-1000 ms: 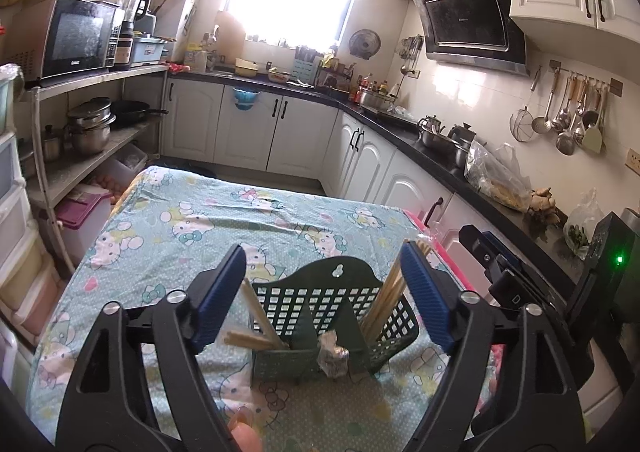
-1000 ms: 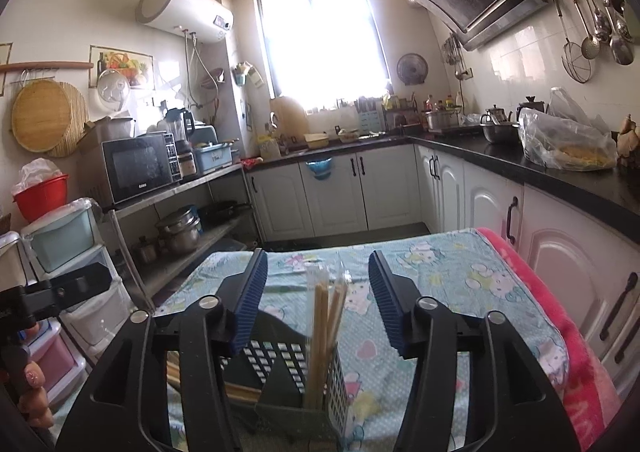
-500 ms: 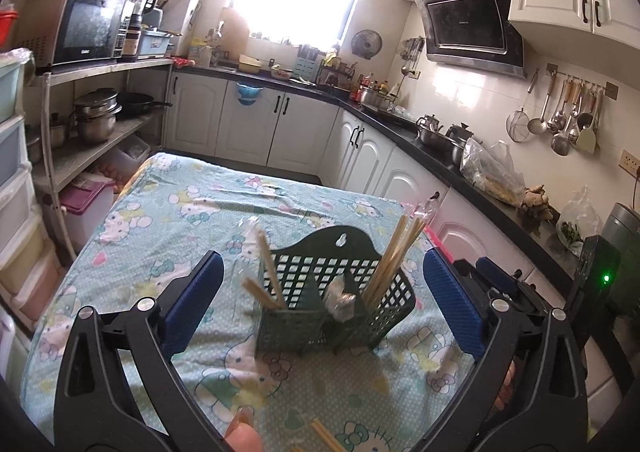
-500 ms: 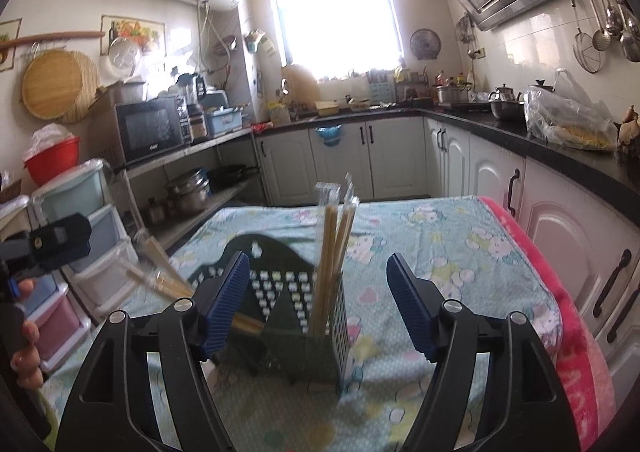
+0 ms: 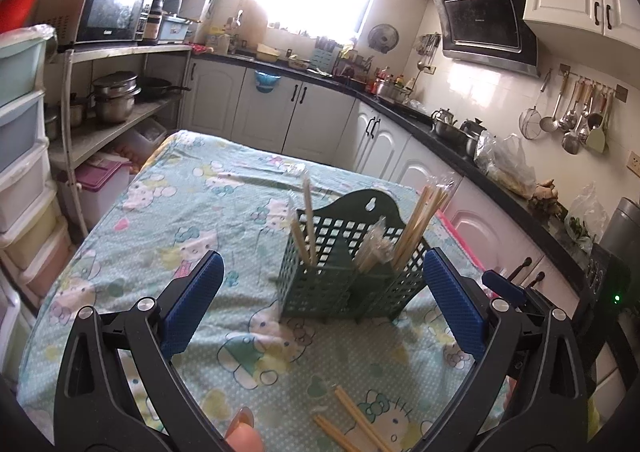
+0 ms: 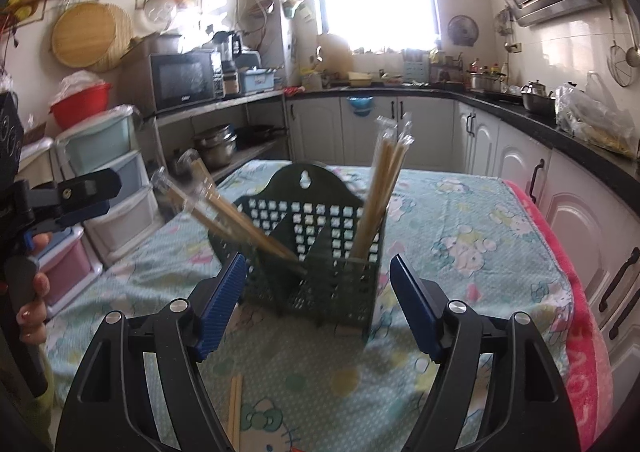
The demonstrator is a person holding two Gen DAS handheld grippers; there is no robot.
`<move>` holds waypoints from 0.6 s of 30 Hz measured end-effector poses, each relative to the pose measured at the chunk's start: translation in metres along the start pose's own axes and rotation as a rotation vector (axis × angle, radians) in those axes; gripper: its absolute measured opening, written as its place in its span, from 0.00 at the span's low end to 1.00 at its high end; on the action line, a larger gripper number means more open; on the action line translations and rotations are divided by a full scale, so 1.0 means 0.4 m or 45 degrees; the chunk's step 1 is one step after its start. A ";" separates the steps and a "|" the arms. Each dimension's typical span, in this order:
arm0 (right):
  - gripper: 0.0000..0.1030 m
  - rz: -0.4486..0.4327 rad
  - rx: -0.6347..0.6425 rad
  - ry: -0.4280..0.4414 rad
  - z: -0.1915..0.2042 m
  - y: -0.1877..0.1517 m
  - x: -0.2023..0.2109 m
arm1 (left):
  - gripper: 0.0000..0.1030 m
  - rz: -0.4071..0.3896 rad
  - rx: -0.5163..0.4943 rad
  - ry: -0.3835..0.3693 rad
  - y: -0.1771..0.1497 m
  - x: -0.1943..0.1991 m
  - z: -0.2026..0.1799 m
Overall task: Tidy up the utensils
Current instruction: 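Move both open tools down toward the last chopsticks beside the caddy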
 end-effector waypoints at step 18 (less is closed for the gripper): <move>0.70 0.229 0.088 0.024 0.035 -0.161 -0.031 | 0.90 0.150 0.048 0.079 -0.131 -0.041 0.077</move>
Point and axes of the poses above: each gripper's, at about its wrist camera, not at the fingertips, and x roughly against the way its jaws point, z to its left, y to its top, the point moved 8 cm from there along -x, roughly the way its jaws point, and after that the axes turned 11 degrees about -x, right-handed, at the moved point
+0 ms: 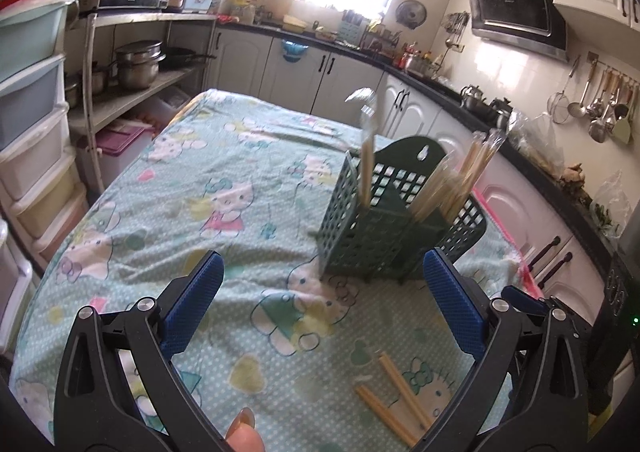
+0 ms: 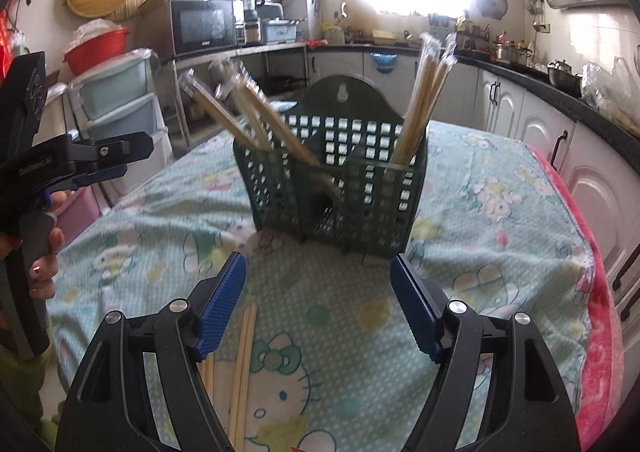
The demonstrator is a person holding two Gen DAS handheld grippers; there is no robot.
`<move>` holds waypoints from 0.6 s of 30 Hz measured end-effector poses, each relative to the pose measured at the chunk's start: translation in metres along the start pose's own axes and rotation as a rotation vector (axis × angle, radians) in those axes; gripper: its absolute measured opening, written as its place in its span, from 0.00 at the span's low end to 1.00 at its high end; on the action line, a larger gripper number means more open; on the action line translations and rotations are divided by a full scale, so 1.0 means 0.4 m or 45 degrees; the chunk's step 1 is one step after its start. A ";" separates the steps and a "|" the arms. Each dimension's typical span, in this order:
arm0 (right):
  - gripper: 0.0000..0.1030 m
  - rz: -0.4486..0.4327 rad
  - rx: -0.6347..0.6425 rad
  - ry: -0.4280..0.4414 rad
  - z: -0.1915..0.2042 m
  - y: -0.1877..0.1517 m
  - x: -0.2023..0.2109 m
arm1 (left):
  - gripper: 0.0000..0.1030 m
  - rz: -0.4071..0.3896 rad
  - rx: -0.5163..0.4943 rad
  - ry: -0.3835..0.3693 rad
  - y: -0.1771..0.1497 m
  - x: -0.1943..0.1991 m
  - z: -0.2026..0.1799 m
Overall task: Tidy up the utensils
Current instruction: 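Move both open tools down toward the last chopsticks beside the caddy, then close the left tool on a chopstick while the right tool grasps another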
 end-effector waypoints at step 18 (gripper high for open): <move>0.58 0.293 0.118 0.042 0.061 -0.170 -0.076 | 0.51 0.342 0.088 -0.199 -0.221 -0.073 -0.021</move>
Point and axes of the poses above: each gripper's, at about its wrist camera, not at the fingertips, and x roughly against the way its jaws point, z to its left, y to its top, the point moved 8 cm from there along -x, roughly the way its jaws point, and after that the axes turned 11 degrees about -x, right-handed, at the moved point
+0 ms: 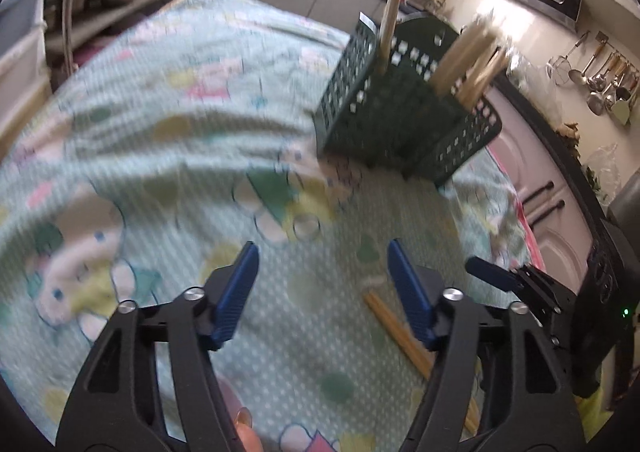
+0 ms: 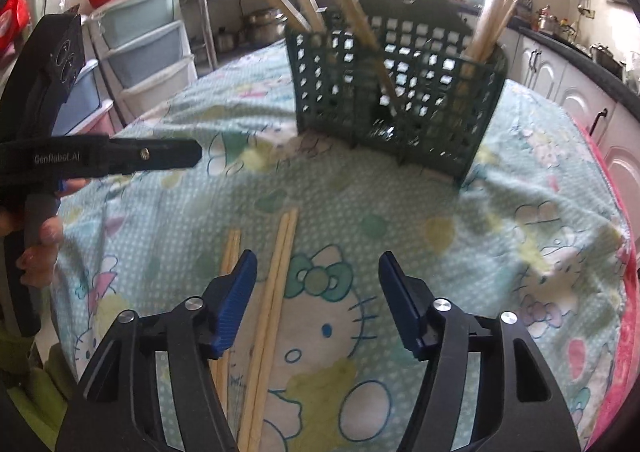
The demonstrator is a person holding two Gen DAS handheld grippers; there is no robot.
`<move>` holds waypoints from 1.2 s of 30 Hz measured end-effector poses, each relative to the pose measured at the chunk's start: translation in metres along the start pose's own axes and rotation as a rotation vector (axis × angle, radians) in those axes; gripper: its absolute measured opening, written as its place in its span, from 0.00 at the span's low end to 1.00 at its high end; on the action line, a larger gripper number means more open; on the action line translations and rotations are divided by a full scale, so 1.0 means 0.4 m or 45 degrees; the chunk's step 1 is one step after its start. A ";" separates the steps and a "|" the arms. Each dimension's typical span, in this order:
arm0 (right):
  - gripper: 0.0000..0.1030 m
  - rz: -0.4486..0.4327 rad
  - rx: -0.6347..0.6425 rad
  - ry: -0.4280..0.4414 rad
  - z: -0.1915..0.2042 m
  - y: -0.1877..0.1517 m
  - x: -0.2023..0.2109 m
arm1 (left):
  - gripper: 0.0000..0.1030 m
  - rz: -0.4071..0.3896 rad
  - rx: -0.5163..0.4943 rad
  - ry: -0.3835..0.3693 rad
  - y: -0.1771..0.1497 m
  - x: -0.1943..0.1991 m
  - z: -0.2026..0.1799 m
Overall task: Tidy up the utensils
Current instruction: 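Close the left tool on a chopstick while the right tool grasps another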
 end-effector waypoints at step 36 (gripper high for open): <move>0.32 0.167 -0.160 -0.057 -0.129 0.074 -0.103 | 0.07 0.170 -0.303 0.068 -0.022 -0.134 -0.117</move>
Point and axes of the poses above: each gripper's, at about its wrist camera, not at the fingertips, and x roughly against the way its jaws point, z to its left, y to its top, the point moved 8 cm from there along -x, roughly the way its jaws point, and after that the axes turned 11 degrees about -x, right-handed, at the moved point
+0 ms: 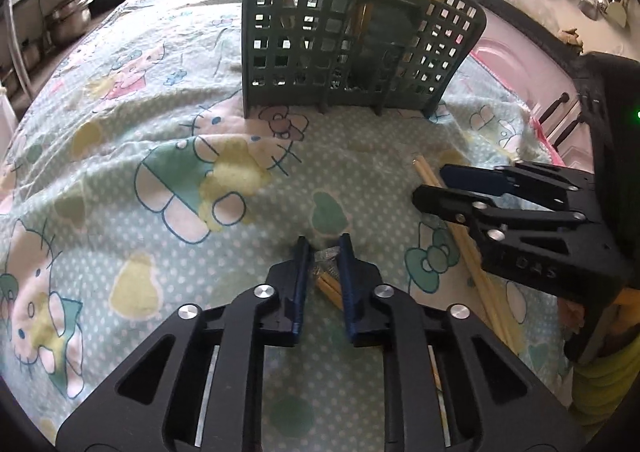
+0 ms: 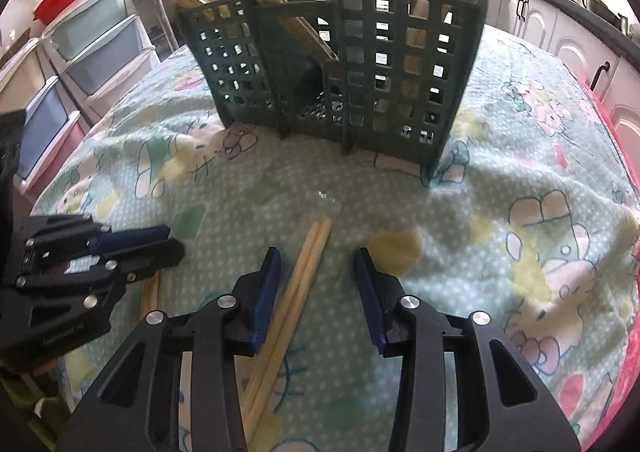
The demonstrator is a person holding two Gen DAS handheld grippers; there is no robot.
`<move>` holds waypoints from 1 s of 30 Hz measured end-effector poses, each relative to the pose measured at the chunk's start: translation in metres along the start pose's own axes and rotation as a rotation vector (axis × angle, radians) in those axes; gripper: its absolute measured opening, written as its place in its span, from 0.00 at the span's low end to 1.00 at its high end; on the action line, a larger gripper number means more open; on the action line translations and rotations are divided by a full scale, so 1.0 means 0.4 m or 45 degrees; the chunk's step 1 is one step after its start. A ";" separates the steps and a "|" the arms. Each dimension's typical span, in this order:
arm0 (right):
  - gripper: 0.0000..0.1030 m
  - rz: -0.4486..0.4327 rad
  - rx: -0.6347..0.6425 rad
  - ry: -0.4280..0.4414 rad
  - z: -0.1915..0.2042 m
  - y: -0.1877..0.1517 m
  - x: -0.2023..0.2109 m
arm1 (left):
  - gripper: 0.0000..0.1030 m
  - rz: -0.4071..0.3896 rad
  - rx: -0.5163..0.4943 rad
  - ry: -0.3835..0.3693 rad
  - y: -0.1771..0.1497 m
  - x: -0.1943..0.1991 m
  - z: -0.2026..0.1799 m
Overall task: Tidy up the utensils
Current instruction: 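Close the left tool on a chopstick while the right tool grasps another, then lift the left tool's chopstick over the caddy while the right tool lifts its own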
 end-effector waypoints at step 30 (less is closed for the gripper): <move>0.06 -0.478 -0.181 0.214 -0.032 0.093 0.332 | 0.05 -0.451 0.001 -0.049 0.239 0.286 -0.004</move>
Point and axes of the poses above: each gripper's, at about its wrist camera, not at the fingertips, and x roughly against the way its jaws point, z to its left, y to its top, the point moved 8 cm from there along -x, roughly the way its jaws point, and after that the axes turned 11 degrees about -x, right-handed, at the moved point
